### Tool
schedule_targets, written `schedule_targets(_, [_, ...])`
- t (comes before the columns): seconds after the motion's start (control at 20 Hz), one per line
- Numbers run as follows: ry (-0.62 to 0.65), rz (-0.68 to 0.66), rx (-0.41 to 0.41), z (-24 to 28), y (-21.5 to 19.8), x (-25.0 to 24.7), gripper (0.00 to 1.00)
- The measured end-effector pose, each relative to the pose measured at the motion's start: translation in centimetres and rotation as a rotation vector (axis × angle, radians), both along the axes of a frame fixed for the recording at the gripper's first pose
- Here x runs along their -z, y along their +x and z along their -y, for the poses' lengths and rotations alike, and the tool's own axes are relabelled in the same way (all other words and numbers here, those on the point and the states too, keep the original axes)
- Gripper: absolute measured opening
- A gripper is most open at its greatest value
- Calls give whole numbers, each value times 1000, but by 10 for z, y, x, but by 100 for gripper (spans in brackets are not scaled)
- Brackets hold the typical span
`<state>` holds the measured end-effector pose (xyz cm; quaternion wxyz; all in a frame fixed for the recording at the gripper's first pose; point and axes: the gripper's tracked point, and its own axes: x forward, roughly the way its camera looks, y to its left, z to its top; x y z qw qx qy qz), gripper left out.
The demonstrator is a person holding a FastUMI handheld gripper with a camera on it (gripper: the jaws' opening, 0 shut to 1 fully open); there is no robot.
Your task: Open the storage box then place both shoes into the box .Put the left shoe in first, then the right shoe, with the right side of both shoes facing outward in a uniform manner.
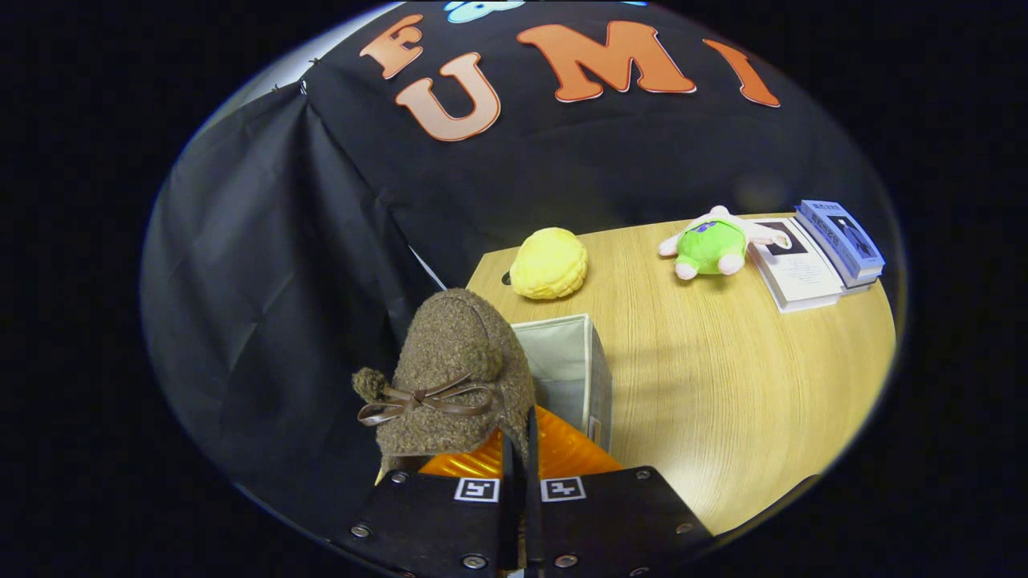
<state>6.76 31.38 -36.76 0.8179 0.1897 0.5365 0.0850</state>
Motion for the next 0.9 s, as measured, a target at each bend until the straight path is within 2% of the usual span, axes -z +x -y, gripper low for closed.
schedule_targets(0.4, [-113,-87,-5,-4,-9,46,8])
schedule_targets(0.5, [-135,-88,-20,-5,-11,48,16])
schedule_targets(0.6, [-127,-86,-28,-10,-14,46,30])
schedule_targets(0.75, [-107,-29,5,-6,-6,26,53])
schedule_targets(0.9, [-79,29,-1,1,-4,3,60])
